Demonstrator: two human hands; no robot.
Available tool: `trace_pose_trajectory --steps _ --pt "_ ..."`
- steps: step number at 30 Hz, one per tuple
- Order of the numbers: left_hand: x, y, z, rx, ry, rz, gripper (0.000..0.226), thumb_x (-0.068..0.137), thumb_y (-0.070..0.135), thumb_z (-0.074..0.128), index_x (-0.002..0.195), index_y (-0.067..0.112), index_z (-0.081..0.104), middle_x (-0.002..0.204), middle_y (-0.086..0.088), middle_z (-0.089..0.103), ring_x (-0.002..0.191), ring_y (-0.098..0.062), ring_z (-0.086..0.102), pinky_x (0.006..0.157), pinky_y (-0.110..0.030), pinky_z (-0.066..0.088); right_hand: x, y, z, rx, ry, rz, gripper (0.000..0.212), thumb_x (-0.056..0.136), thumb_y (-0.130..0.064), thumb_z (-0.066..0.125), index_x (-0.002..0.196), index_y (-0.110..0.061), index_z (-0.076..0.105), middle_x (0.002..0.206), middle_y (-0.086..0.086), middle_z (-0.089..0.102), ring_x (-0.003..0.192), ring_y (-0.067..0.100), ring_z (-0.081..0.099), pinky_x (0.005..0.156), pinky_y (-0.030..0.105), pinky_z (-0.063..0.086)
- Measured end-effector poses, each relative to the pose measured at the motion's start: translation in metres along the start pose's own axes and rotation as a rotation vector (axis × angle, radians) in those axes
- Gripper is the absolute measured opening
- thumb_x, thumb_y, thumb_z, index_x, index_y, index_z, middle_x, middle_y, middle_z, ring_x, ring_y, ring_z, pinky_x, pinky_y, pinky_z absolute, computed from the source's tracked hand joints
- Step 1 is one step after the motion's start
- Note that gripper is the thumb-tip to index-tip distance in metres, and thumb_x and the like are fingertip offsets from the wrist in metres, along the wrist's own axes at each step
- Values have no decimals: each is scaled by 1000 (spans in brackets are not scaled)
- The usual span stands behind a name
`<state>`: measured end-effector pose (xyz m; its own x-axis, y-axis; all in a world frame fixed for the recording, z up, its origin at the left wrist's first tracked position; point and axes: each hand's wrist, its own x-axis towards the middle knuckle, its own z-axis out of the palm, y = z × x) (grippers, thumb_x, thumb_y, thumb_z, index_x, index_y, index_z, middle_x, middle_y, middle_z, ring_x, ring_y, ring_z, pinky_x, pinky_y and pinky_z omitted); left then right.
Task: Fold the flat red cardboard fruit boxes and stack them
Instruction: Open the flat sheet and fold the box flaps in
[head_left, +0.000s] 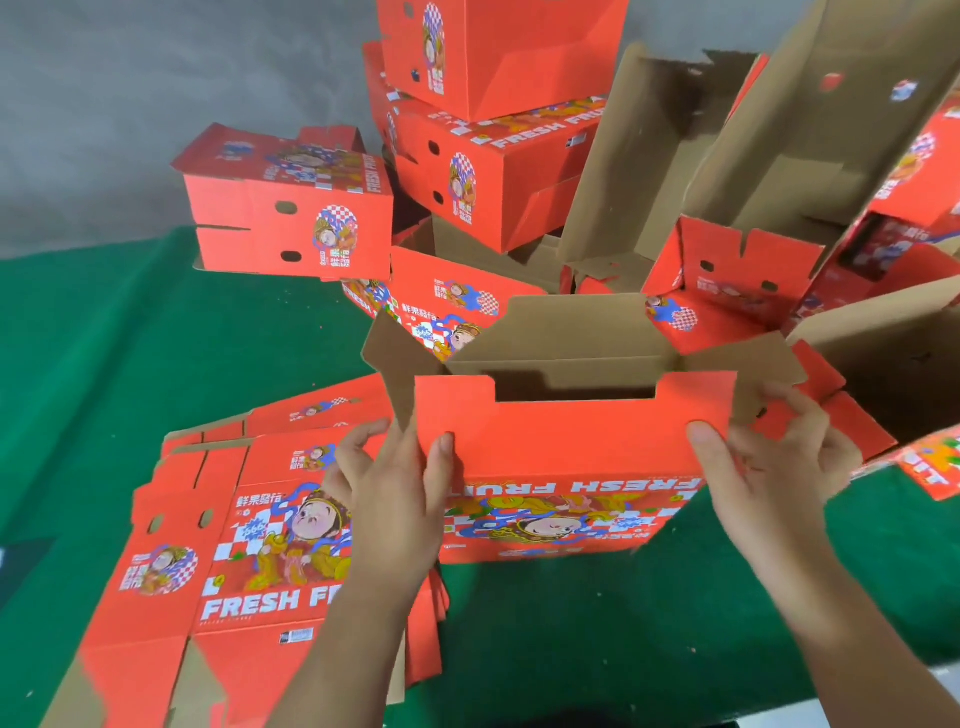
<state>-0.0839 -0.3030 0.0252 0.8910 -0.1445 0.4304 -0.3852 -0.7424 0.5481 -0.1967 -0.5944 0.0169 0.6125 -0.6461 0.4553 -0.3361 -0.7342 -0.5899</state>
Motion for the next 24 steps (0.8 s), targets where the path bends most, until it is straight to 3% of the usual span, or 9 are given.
trace_pose_trajectory --steps 4,7,9,11,13,16,19,21,24 --pt "-8 10 0 -6 -3 -90 62 103 66 16 154 40 39 137 24 56 128 -24 31 101 -49 23 -6 -3 0 1 17 46 43 83 -70 58 61 -34 56 165 -8 21 149 30 11 120 46 18" --pt "-10 7 2 -94 58 -191 71 101 55 46 163 46 11 130 6 56 124 -22 29 103 -41 15 -6 -11 2 -42 -47 98 40 82 -72 54 77 -34 64 170 6 17 152 33 8 120 41 11" --pt "-4 5 2 -148 103 -235 96 97 45 64 162 45 -6 125 -7 49 123 -25 31 102 -40 15 1 -16 3 30 -81 47 48 87 -66 57 119 -30 65 167 12 25 152 35 17 121 47 17" --pt "4 4 2 -154 102 -198 104 95 34 67 163 37 -12 129 -6 54 113 -25 36 98 -36 18 11 -21 4 340 -183 14 81 95 -37 69 160 -27 21 164 6 33 150 22 33 122 50 27" --pt "9 4 3 -164 100 -115 100 94 20 64 165 29 -6 123 8 61 99 -23 40 88 -31 20 14 -25 6 476 -313 21 103 99 -10 64 160 -30 -16 156 -3 47 140 6 47 118 39 34" --pt "11 5 2 -180 58 -3 81 91 6 57 162 27 24 108 8 68 89 -27 50 80 -39 33 4 -26 12 322 -336 -61 86 102 -2 52 164 -33 1 149 -13 53 119 -10 54 98 7 33" --pt "7 4 2 -126 39 136 46 91 18 49 132 31 68 99 7 60 87 -26 50 80 -42 37 1 -17 15 246 -290 -108 65 98 5 44 158 -19 38 134 13 60 106 11 48 92 22 35" --pt "4 5 1 -120 -26 135 41 93 36 45 123 33 73 99 8 58 89 -24 46 83 -43 38 -3 -10 16 260 -301 -113 62 96 4 41 156 -14 41 116 14 56 105 13 42 91 29 34" --pt "14 15 0 43 -135 98 50 93 58 43 131 38 69 103 4 52 94 -27 48 86 -42 40 -9 -9 15 286 -341 -103 67 98 9 43 158 -20 38 118 0 47 110 15 44 99 31 35"
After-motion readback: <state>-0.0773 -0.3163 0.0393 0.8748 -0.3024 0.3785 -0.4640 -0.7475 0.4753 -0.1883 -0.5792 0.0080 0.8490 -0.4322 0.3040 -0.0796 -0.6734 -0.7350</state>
